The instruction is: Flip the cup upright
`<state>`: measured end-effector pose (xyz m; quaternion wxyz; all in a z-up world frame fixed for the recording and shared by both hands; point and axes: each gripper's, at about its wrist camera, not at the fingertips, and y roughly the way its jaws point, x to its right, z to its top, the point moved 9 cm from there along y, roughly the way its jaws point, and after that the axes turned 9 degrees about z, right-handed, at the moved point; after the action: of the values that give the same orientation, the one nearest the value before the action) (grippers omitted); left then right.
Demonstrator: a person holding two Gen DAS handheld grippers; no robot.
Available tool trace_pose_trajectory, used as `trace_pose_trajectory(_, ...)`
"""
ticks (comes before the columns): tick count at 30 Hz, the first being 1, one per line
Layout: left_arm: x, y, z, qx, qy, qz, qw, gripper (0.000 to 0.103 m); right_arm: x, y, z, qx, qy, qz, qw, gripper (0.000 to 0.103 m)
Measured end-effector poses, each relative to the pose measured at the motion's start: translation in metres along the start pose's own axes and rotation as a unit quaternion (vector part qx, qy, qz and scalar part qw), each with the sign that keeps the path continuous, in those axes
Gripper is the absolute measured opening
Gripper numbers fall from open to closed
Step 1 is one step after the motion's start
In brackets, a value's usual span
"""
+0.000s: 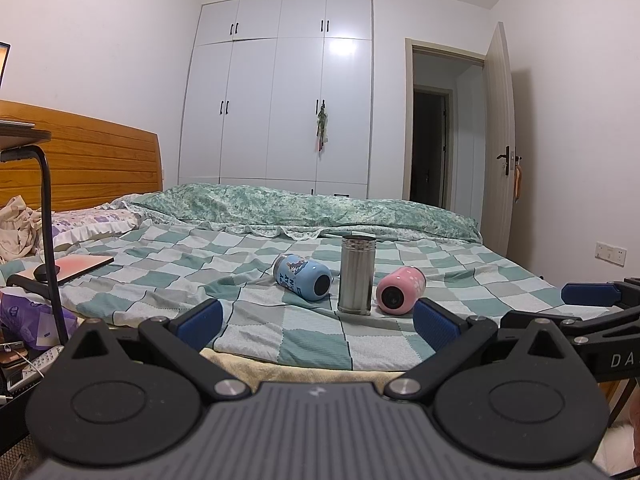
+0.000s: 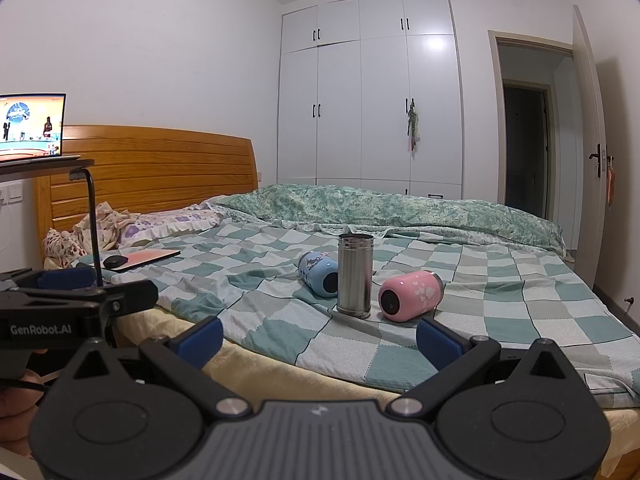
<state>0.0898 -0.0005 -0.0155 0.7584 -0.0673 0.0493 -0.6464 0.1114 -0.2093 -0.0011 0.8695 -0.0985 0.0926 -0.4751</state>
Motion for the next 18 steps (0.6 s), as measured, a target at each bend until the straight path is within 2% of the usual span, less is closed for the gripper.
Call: trace_pose_trajectory(18, 0.0024, -0.002, -0.0047, -0.001, -0.001, 0.0, 1.0, 0.103, -0.0001, 0.0008, 0.001, 0.0, 0.001, -0.001, 1.0, 0.103)
